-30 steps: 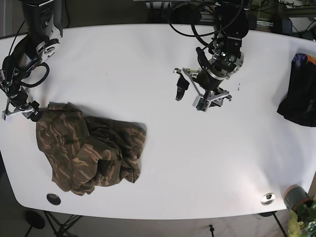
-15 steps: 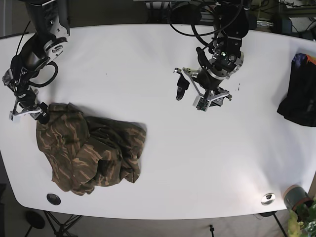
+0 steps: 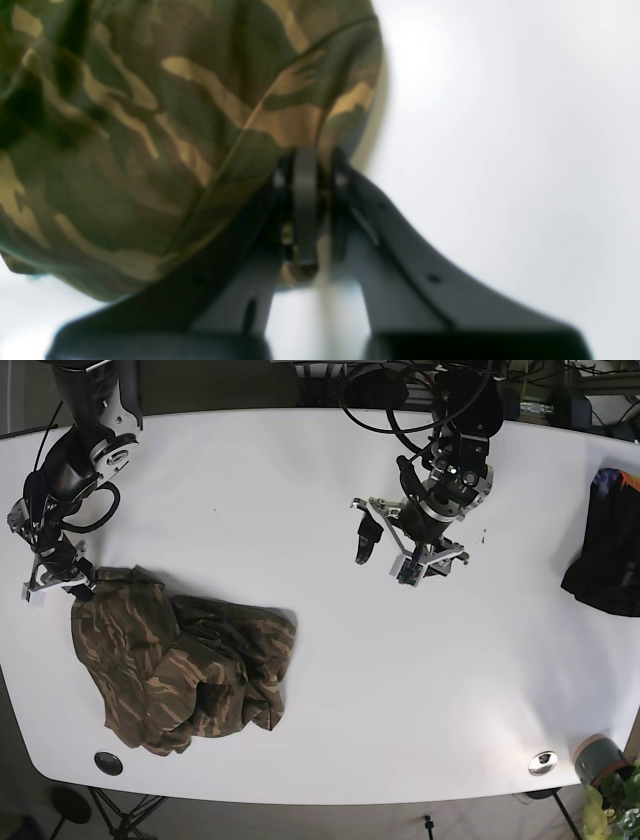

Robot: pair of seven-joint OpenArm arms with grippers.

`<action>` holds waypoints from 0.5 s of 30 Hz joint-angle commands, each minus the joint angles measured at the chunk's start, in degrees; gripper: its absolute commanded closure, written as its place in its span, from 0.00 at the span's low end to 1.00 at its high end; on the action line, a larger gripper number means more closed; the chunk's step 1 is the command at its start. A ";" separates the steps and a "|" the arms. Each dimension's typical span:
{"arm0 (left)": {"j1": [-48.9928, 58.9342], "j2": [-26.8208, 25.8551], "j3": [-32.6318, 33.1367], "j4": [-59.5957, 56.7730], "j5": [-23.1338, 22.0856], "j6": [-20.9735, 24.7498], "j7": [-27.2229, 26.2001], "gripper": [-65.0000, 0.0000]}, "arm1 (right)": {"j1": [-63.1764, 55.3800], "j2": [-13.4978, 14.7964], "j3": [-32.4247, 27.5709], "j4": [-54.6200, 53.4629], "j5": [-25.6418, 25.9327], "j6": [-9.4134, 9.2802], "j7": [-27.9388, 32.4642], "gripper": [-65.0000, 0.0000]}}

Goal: Fold the T-shirt properly
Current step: 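Move both grippers toward the crumpled camouflage shirt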

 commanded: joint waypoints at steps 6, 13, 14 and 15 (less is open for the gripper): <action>-2.92 0.30 0.08 -1.45 -0.58 0.09 -1.50 0.40 | 0.17 1.55 -0.08 8.40 0.98 0.36 -3.93 0.97; -5.73 0.39 1.75 -3.91 -0.67 0.18 -1.50 0.39 | -3.61 -3.29 -0.52 30.99 1.16 0.36 -16.59 0.97; -6.17 0.39 2.37 -4.35 -0.67 0.18 -1.50 0.39 | -4.14 -4.17 -1.83 34.77 1.16 0.36 -18.08 0.97; -6.70 0.39 2.81 -4.70 -0.67 0.18 -1.50 0.39 | -4.85 -4.96 -3.86 38.55 1.16 0.36 -19.31 0.97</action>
